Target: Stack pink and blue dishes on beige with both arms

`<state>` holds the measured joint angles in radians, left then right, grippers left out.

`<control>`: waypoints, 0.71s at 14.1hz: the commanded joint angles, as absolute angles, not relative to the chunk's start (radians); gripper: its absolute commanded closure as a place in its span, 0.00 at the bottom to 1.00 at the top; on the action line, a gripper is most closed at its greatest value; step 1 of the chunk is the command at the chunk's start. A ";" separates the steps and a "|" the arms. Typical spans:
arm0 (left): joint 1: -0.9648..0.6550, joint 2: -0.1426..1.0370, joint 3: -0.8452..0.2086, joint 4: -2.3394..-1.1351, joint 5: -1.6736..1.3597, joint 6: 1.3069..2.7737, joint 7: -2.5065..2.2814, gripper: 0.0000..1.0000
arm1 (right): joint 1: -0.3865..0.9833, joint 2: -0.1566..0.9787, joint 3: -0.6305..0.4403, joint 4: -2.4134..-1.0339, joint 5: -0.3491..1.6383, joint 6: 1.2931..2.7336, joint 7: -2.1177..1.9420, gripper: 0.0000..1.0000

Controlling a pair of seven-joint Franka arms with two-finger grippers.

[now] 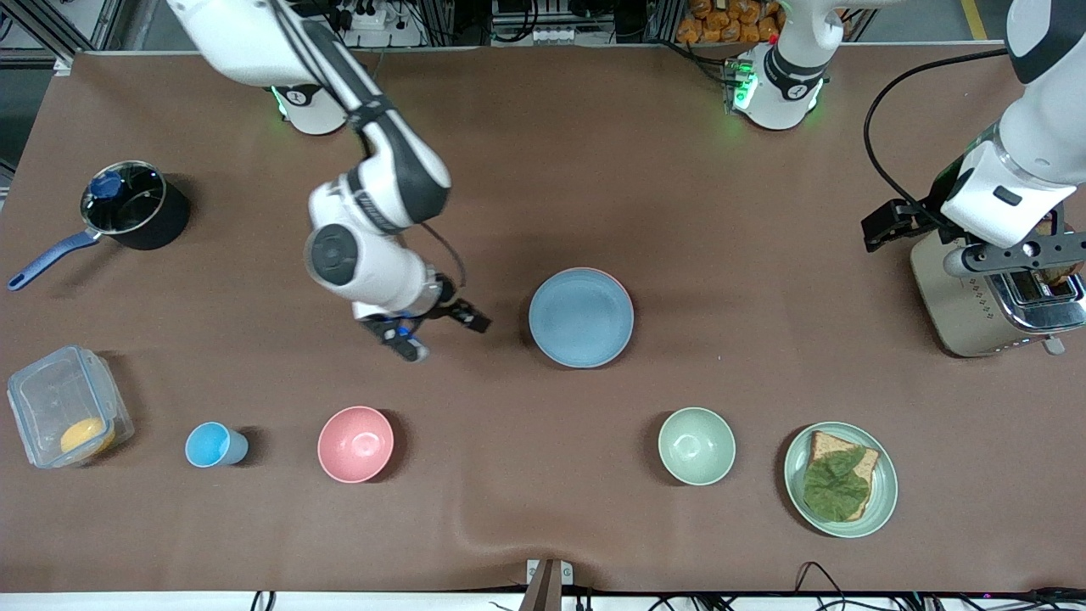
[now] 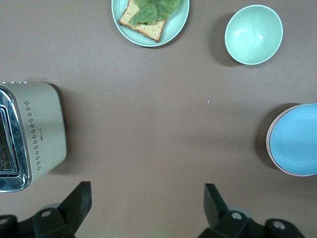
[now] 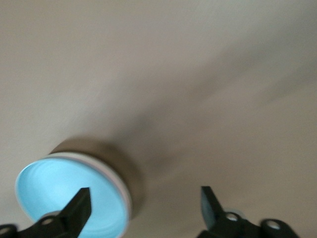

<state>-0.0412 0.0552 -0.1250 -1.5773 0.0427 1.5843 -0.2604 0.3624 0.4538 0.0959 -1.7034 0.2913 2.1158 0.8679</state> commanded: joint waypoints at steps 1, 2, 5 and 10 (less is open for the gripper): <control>-0.037 0.043 -0.123 -1.571 0.017 1.569 -0.236 0.00 | 0.205 0.410 0.109 -1.723 0.239 2.019 0.639 0.00; -0.035 0.040 -0.123 -1.571 0.017 1.568 -0.236 0.00 | 0.158 0.405 0.106 -1.723 0.229 1.994 0.558 0.00; -0.034 0.034 -0.123 -1.571 0.017 1.559 -0.236 0.00 | 0.049 0.379 0.104 -1.726 0.114 1.970 0.407 0.00; -0.034 0.035 -0.117 -1.543 0.017 1.531 -0.238 0.00 | -0.090 0.298 0.106 -1.764 0.054 1.959 0.111 0.00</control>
